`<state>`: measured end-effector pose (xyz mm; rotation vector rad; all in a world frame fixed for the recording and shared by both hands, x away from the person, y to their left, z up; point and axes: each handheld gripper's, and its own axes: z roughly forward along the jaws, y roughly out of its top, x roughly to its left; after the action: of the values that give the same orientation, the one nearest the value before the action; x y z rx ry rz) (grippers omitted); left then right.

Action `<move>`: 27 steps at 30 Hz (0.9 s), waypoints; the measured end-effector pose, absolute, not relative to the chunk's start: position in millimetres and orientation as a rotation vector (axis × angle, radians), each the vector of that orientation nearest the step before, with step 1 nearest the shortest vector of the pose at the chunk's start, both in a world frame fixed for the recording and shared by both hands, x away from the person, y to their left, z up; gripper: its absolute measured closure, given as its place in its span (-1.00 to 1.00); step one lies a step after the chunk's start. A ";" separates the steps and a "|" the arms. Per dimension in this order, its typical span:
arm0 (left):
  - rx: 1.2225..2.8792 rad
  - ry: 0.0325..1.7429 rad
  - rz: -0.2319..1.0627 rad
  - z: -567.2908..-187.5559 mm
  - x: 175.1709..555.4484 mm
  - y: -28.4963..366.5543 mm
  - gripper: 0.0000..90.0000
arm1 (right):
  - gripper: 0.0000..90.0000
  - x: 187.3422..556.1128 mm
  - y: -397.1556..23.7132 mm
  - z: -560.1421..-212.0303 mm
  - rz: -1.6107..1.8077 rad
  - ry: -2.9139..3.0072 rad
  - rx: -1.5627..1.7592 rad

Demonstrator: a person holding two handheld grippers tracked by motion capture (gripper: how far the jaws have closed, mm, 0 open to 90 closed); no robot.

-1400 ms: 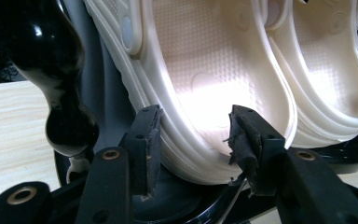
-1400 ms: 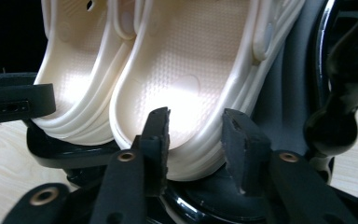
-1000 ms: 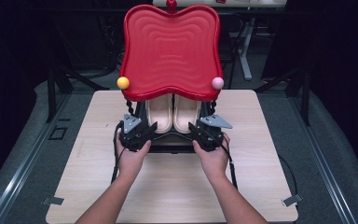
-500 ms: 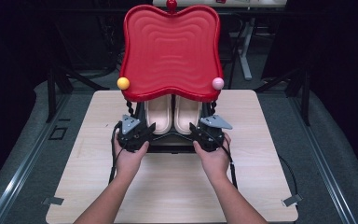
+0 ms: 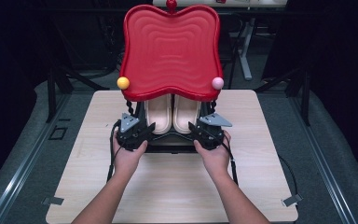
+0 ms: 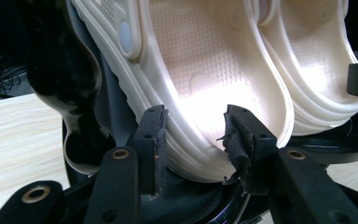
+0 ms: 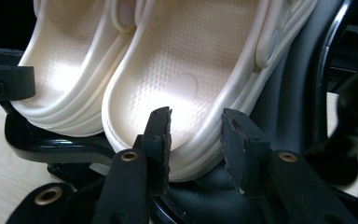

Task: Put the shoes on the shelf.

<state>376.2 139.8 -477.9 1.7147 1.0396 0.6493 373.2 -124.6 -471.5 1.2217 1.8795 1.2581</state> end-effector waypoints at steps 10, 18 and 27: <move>1.710 1.034 0.646 -478.8 375.6 140.9 0.31 | 0.40 373.9 -124.2 -471.0 1.266 1.892 1.210; 1.701 1.042 0.650 -478.9 375.5 140.0 0.31 | 0.40 373.5 -124.0 -470.8 1.263 1.884 1.224; 1.696 1.053 0.643 -478.1 374.9 140.9 0.29 | 0.39 372.7 -124.4 -470.3 1.268 1.875 1.254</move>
<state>374.9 140.9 -478.1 1.6963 1.0526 0.6426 372.7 -124.4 -470.3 1.2535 1.8748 1.2684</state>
